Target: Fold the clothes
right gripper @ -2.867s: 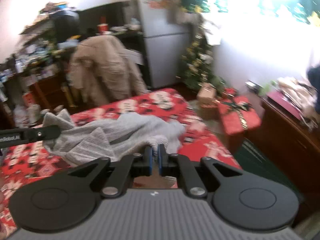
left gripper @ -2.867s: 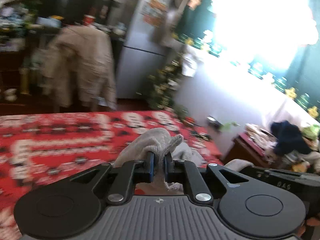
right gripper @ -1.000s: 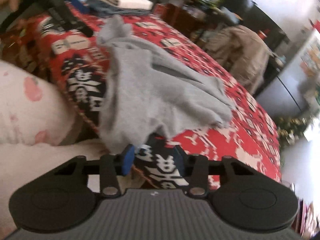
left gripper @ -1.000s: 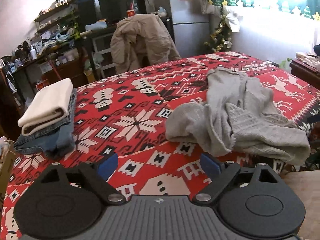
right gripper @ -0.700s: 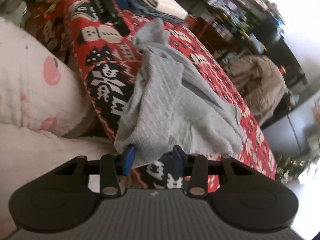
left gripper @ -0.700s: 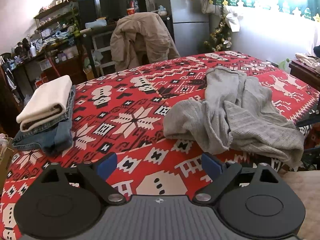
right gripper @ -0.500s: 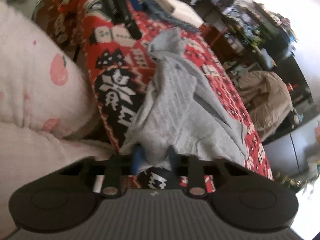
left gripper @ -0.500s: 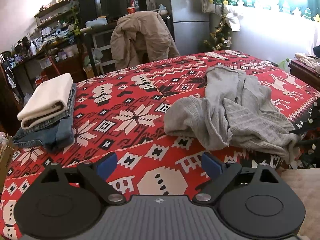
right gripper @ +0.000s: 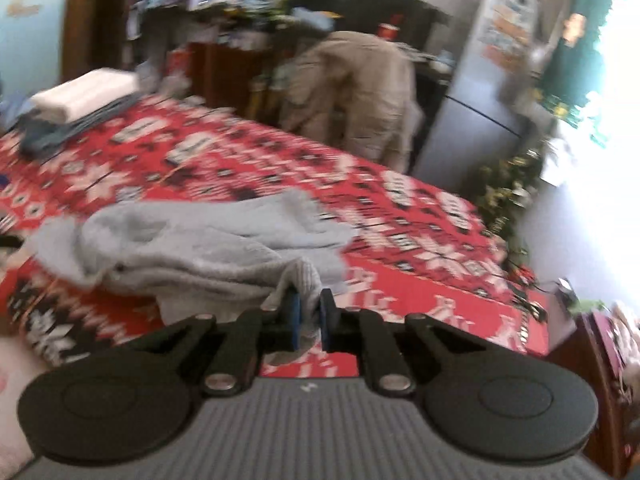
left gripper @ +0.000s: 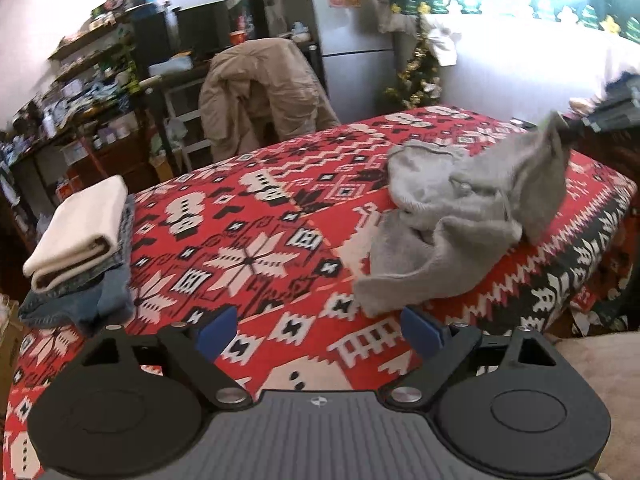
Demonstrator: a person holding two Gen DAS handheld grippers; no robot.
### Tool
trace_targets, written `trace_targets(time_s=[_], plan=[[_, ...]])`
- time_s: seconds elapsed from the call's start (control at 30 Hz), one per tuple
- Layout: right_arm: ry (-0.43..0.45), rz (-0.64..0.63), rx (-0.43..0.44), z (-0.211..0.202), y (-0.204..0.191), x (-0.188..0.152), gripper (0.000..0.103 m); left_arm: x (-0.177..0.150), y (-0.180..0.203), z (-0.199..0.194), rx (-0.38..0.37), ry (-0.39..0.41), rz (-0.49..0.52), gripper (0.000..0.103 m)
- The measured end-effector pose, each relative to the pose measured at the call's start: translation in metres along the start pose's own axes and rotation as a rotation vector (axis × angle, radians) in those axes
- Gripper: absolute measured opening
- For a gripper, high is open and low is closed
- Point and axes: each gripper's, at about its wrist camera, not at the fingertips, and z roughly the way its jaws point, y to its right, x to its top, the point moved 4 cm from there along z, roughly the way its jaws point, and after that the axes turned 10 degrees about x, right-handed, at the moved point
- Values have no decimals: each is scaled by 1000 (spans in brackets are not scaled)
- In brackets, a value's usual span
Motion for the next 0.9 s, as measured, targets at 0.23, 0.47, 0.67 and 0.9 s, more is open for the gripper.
trace_targets(time_s=[0.23,0.47,0.67,0.9], plan=[[-7,72,-95,1,39,1,10,3,30,-2,-40,48,159,86],[-30,154,-150,-3,66,-13,10,10,68,-7,-181,83,269,66],[-47,165,-144,0,64,-22,10,20,98,-3,-246,133,357,56],[-46,186,-127,-2,62,-24,10,54,90,35,-252,91,156,43]])
